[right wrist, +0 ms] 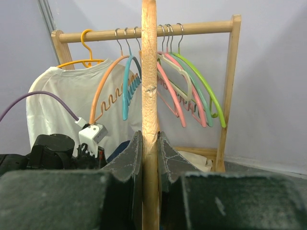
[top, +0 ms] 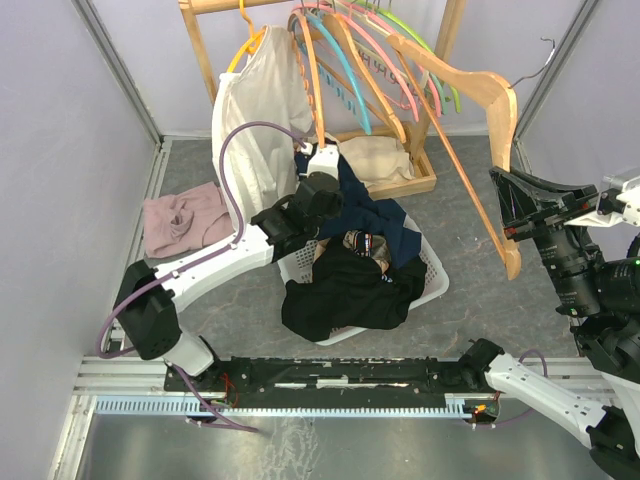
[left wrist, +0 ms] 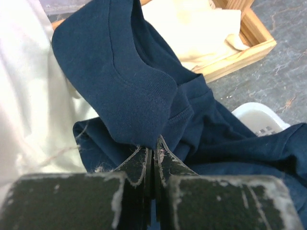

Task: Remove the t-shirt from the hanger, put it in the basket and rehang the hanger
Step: Place the T-shirt in the bin.

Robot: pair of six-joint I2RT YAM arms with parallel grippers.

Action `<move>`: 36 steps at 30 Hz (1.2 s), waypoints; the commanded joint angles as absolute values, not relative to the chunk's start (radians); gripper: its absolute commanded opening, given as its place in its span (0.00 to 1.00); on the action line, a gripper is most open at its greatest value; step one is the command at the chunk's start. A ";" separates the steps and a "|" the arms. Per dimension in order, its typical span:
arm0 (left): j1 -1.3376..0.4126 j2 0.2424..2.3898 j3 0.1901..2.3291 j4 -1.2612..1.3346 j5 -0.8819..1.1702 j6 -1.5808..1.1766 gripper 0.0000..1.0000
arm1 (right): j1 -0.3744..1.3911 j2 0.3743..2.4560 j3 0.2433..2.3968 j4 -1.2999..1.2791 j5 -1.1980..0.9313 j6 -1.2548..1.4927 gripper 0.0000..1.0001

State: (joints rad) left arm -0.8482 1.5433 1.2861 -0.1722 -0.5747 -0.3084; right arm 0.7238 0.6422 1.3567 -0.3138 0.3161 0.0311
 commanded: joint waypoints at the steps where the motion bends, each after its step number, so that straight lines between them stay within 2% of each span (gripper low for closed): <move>1: -0.859 1.485 1.247 -0.139 -0.609 -0.346 0.03 | 0.724 0.634 1.362 -0.274 0.298 0.046 0.02; 7: -0.905 1.447 1.196 -0.104 -0.615 -0.336 0.03 | 0.723 0.644 1.367 -0.277 0.298 0.040 0.02; 24: -1.190 1.297 1.205 -0.057 -0.671 -0.204 0.03 | 0.724 0.668 1.367 -0.266 0.298 0.043 0.02; 29: -1.273 1.268 1.275 -0.035 -0.687 -0.086 0.03 | 0.724 0.679 1.373 -0.265 0.311 0.038 0.02; 36: -1.357 1.261 1.481 -0.034 -0.668 0.067 0.03 | 0.723 0.698 1.377 -0.267 0.328 0.031 0.02</move>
